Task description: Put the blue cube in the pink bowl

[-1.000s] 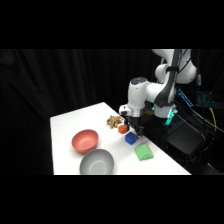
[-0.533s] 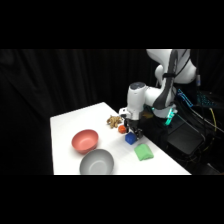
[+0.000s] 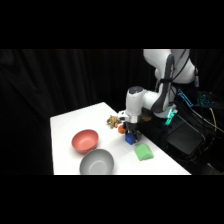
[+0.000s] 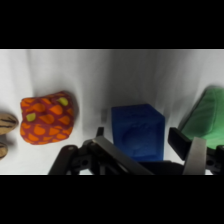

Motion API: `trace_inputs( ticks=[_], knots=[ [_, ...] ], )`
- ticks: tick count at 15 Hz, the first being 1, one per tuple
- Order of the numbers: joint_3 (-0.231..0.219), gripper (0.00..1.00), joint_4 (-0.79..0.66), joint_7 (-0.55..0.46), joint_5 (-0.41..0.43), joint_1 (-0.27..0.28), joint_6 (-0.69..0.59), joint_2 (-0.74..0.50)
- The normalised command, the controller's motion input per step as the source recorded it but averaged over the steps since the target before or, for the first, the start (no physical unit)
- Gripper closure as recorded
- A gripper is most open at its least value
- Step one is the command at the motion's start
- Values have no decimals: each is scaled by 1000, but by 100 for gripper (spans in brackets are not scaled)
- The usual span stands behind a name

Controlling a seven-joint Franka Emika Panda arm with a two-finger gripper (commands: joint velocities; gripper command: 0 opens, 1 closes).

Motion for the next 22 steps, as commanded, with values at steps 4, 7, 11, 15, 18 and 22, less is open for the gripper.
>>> trace_inputs(
  ticks=[4, 7, 11, 15, 18, 22],
  knots=[
    [-209, 66, 31, 146, -108, 212, 113, 46],
    [-300, 75, -27, 239, -192, 297, 7, -66],
    [-204, 77, -61, 220, -179, 214, -149, -194],
    [-127, 77, -82, 206, -249, 110, -320, -409],
    [28, 77, -43, 160, -267, -73, -415, -478],
    [221, 77, 0, 12, -105, -260, -428, -477]
  ],
)
